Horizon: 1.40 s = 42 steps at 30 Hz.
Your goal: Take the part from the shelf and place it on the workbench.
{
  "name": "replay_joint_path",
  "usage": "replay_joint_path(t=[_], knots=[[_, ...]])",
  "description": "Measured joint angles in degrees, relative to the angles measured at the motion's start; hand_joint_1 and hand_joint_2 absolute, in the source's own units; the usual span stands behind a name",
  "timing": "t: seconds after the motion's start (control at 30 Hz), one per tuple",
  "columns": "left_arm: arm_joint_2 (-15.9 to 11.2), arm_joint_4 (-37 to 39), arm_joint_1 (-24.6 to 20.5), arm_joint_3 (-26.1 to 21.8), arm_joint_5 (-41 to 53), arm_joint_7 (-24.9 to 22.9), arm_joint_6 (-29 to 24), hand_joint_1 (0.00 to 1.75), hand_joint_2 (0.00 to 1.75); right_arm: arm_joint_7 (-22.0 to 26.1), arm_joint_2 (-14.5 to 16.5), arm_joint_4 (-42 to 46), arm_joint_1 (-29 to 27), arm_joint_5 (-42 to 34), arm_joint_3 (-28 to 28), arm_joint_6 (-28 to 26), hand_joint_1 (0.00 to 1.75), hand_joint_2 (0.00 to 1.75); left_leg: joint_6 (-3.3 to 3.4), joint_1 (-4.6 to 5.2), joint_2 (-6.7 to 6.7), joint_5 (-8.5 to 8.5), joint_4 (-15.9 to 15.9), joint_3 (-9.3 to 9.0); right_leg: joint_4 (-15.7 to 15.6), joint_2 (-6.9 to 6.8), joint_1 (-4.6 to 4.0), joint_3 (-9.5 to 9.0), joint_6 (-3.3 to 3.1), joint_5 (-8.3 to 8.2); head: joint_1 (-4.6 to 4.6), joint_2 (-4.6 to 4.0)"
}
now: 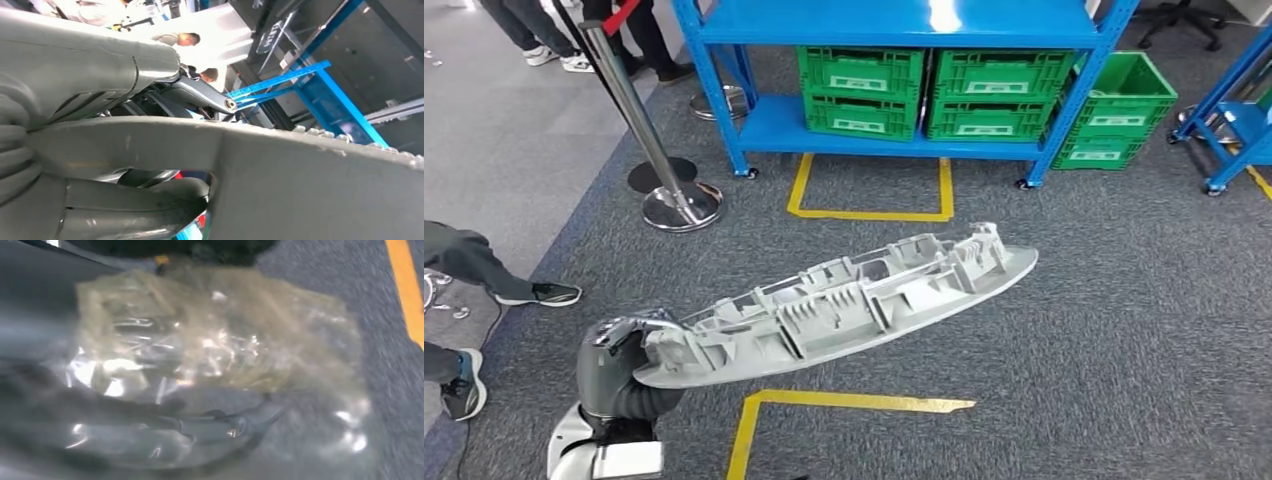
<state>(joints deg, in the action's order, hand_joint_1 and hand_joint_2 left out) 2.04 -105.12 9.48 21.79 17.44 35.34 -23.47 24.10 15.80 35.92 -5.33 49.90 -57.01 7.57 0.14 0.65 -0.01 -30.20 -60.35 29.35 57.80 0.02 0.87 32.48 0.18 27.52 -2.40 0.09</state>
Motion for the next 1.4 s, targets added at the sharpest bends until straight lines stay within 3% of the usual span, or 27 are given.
replay_joint_path(t=[0.13,0.17,0.2,0.3,0.33,0.43,0.5,0.57,0.63,0.67,0.7,0.8,0.87,0.97,1.03,1.13,1.17,1.2,1.23,1.3,1.37,1.4], knots=[[0.0,0.0,-0.1,0.0,0.0,0.0,0.0,1.75,1.75,0.3,0.0,0.0,0.3,0.6,-0.6,0.1,0.00,0.00,-1.19,-0.71,-0.02,-4.92,-12.4,7.85,-0.2,0.11,0.12,-1.39,-0.58,0.91,-0.36,-0.01],[0.0,0.0,0.0,0.0,0.0,0.0,0.0,1.75,1.75,0.3,0.0,0.0,0.2,0.7,-0.6,0.1,0.00,0.00,-1.33,-0.87,-0.01,-5.30,-13.5,9.20,-0.2,0.16,0.12,-1.77,-0.54,1.28,-0.38,-0.01],[-0.1,0.0,0.1,0.0,0.0,0.0,0.0,1.75,1.75,0.4,0.0,0.0,0.2,0.8,-0.7,0.1,0.00,0.00,-1.37,-0.99,-0.01,-4.46,-12.7,9.65,-0.2,0.23,0.14,-2.29,-0.46,1.68,-0.38,-0.01],[-0.1,0.0,0.1,0.0,0.0,0.0,0.0,1.75,1.75,0.4,0.1,0.0,0.2,0.9,-1.0,0.2,0.00,0.00,-0.92,-1.03,0.05,3.13,-3.1,7.53,-0.2,0.39,0.07,-3.92,0.10,3.10,-0.36,-0.01],[-0.1,0.0,0.1,0.0,0.0,0.0,0.0,1.75,1.75,0.4,0.1,0.0,0.3,0.9,-1.1,0.2,0.00,0.00,-0.63,-0.92,0.06,4.37,-0.6,6.96,-0.1,0.44,-0.02,-4.14,0.48,3.66,-0.33,-0.01],[0.0,0.0,0.2,0.0,0.0,0.0,0.0,1.75,1.75,0.5,0.1,0.0,0.4,1.1,-1.2,0.2,0.00,0.00,0.43,-0.77,-0.11,3.92,1.5,6.08,-0.1,0.47,-0.21,-5.19,1.88,4.46,-0.32,-0.01],[0.0,0.0,0.2,0.0,0.0,0.0,0.1,1.75,1.75,0.6,0.2,0.0,0.5,1.2,-1.3,0.3,0.00,0.00,1.28,-0.91,-0.18,4.30,2.1,4.77,1.3,0.36,-0.20,-5.67,2.46,5.17,-0.13,-0.01],[0.0,0.0,0.1,0.0,-0.1,0.0,0.1,1.75,1.75,0.6,0.2,0.0,0.8,1.5,-1.6,0.3,0.00,0.00,1.90,-0.85,-0.13,4.16,2.1,3.81,5.9,0.30,-0.15,-3.15,2.63,8.03,0.16,-0.01],[0.1,0.0,0.1,0.0,-0.1,0.0,0.2,1.75,1.75,0.6,0.2,0.0,0.9,1.8,-1.9,0.4,0.00,0.00,2.28,-0.56,-0.18,3.54,2.0,3.42,12.6,0.29,-0.16,1.65,2.67,10.84,0.26,-0.01],[0.1,0.0,0.1,0.0,-0.1,0.0,0.2,1.75,1.75,0.6,0.2,0.0,0.8,1.9,-2.0,0.4,0.00,0.00,2.37,-0.40,-0.27,3.15,2.0,3.14,14.5,0.29,-0.17,3.59,2.65,11.05,0.27,-0.01],[0.1,0.0,0.2,0.0,-0.1,0.0,0.2,1.75,1.75,0.6,0.2,0.0,0.7,2.0,-2.2,0.4,0.00,0.00,2.40,-0.26,-0.38,2.69,2.0,2.71,14.3,0.29,-0.18,4.56,2.56,9.97,0.29,-0.01],[0.0,0.0,0.1,0.0,-0.1,0.0,0.2,1.75,1.75,0.6,0.2,0.0,0.7,2.0,-2.5,0.4,0.00,0.00,2.18,0.01,-0.48,1.09,2.0,0.75,5.7,0.27,-0.40,3.34,1.88,1.97,0.23,-0.01],[0.0,0.0,0.1,0.0,-0.1,0.0,0.2,1.75,1.75,0.6,0.2,0.0,0.7,2.1,-2.8,0.5,0.00,0.00,1.68,0.04,-0.41,0.34,2.1,0.16,1.9,0.28,-0.81,2.29,1.09,-0.23,0.09,-0.01],[0.0,0.0,0.0,-0.1,-0.2,0.0,0.2,1.75,1.75,0.7,0.2,0.0,0.5,2.1,-3.0,0.5,0.00,0.00,0.82,0.05,-0.40,-0.05,1.8,-0.22,0.9,0.31,-0.83,1.17,0.04,0.04,-0.01,0.00],[0.0,0.0,-0.1,-0.1,-0.3,0.0,0.2,1.75,1.75,0.7,0.3,0.0,0.5,2.2,-3.1,0.5,0.00,0.00,0.17,-0.05,-0.37,-0.91,-1.0,0.83,0.3,0.30,-0.42,-0.04,-0.42,0.10,-0.28,0.00],[0.0,0.0,-0.1,-0.1,-0.6,0.0,0.3,1.75,1.75,0.7,0.4,0.0,0.9,2.7,-3.3,0.6,0.00,0.00,-0.95,-0.72,-0.30,-4.37,-10.8,6.72,-0.1,0.39,-0.22,-1.18,-0.81,0.70,-0.60,-0.01],[0.0,0.0,-0.1,-0.1,-0.6,0.0,0.3,1.75,1.75,0.7,0.4,0.0,1.0,2.8,-3.5,0.7,0.00,0.00,-1.18,-0.95,-0.29,-4.81,-12.8,8.47,-0.1,0.58,-0.21,-1.45,-0.82,0.97,-0.59,-0.01],[0.0,0.1,-0.1,-0.1,-0.6,0.0,0.4,1.75,1.75,0.7,0.5,0.0,1.0,2.9,-3.6,0.7,0.00,0.00,-1.35,-1.13,-0.29,-4.13,-13.2,9.39,-0.1,0.85,-0.19,-1.77,-0.77,1.23,-0.59,-0.01],[0.0,0.1,-0.1,-0.1,-0.6,0.0,0.5,1.75,1.75,0.7,0.5,0.0,1.0,3.0,-3.8,0.7,0.00,0.00,-1.42,-1.28,-0.32,-2.22,-11.5,9.30,-0.1,1.24,-0.17,-2.15,-0.65,1.47,-0.58,-0.01],[0.0,0.1,-0.1,-0.1,-0.6,0.0,0.7,1.75,1.75,0.6,0.5,0.0,1.2,3.2,-4.0,0.8,0.00,0.00,-1.35,-1.52,-1.22,2.98,-4.8,7.20,-0.1,2.14,-0.10,-2.69,-0.29,1.88,-0.55,-0.01],[-0.1,0.1,-0.1,-0.1,-0.7,-0.1,0.9,1.75,1.75,0.6,0.5,0.0,1.4,3.5,-4.3,0.9,0.00,0.00,-0.94,-1.50,-2.57,4.36,0.2,5.74,0.1,3.13,-0.06,-2.72,0.28,2.20,-0.58,0.00],[-0.1,0.1,-0.1,-0.1,-0.7,-0.1,1.0,1.75,1.75,0.6,0.6,0.0,1.5,3.7,-4.4,1.0,0.00,0.00,-0.66,-1.41,-2.98,4.09,0.9,5.53,0.2,3.58,-0.02,-2.45,0.66,2.41,-0.60,0.00]])
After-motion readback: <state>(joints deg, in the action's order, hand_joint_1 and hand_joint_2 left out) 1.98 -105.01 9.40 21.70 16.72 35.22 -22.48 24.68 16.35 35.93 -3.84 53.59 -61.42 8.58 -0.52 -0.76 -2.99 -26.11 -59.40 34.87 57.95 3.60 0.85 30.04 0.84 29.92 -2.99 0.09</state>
